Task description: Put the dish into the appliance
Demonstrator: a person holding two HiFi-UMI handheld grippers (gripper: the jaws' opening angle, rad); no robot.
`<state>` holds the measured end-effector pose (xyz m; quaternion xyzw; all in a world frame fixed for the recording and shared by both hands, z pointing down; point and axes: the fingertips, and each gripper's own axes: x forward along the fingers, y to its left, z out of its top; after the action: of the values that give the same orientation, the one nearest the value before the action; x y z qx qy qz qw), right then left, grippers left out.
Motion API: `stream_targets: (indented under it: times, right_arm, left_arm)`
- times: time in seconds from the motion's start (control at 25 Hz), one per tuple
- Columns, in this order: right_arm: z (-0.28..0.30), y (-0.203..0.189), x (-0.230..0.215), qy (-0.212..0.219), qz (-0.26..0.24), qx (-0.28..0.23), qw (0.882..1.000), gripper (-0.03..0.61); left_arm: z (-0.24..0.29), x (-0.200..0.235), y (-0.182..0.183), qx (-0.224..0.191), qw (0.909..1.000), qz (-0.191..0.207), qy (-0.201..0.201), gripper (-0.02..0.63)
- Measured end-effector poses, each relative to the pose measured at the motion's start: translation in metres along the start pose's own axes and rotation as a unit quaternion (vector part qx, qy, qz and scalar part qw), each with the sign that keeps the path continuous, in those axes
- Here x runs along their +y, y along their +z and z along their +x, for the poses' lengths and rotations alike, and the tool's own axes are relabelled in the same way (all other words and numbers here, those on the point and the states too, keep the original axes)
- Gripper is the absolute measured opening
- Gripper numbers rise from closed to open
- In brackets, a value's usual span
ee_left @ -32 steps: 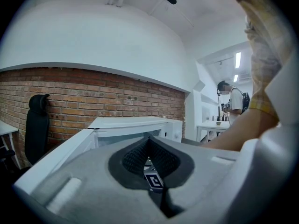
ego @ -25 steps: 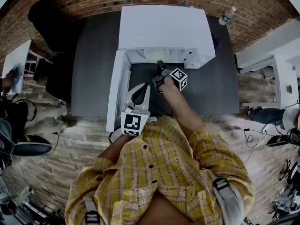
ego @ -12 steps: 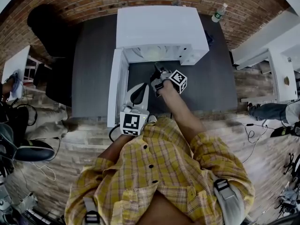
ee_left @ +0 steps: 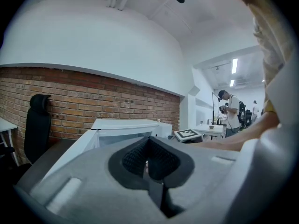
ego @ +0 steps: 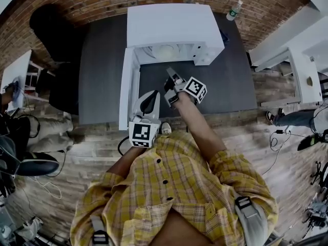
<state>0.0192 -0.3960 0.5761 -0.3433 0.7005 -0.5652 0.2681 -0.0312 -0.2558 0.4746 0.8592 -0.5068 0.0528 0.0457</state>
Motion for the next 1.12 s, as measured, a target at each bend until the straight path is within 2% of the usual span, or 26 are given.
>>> stream_targets:
  times: [0.16,0.32,0.44,0.56,0.68,0.92,1.12]
  right_arm:
    - [-0.015,-0.01,0.027,0.018,-0.074,0.015,0.997,-0.005]
    - [-0.029,-0.023,0.051,0.028,-0.175,0.037,0.983,-0.005]
    - [-0.042,-0.027,0.073,0.031,-0.262,0.04,0.964,-0.005]
    - [-0.054,-0.034,0.092,0.033,-0.327,0.042,0.943,-0.003]
    - [-0.064,-0.041,0.1,0.028,-0.376,0.05,0.925,0.0]
    - [-0.082,-0.053,0.116,0.01,-0.475,0.049,0.879,0.002]
    - [-0.093,-0.069,0.132,0.012,-0.528,0.047,0.848,0.002]
  left_arm:
    - [-0.009,0.002,-0.002,0.001,0.9999,-0.012,0.002,-0.003]
    - [-0.014,0.001,-0.002,0.004,0.9999,-0.015,-0.002,-0.003]
    - [-0.016,-0.001,-0.002,0.007,0.9998,-0.016,-0.008,-0.003]
    - [-0.018,-0.002,-0.003,0.007,0.9997,-0.019,-0.01,-0.002]
    - [-0.021,-0.004,-0.002,0.004,0.9998,-0.016,-0.012,-0.003]
    - [-0.028,-0.004,0.001,0.0,0.9998,-0.014,-0.011,-0.003]
    - [-0.036,-0.007,0.0,-0.001,0.9998,-0.015,-0.009,-0.002]
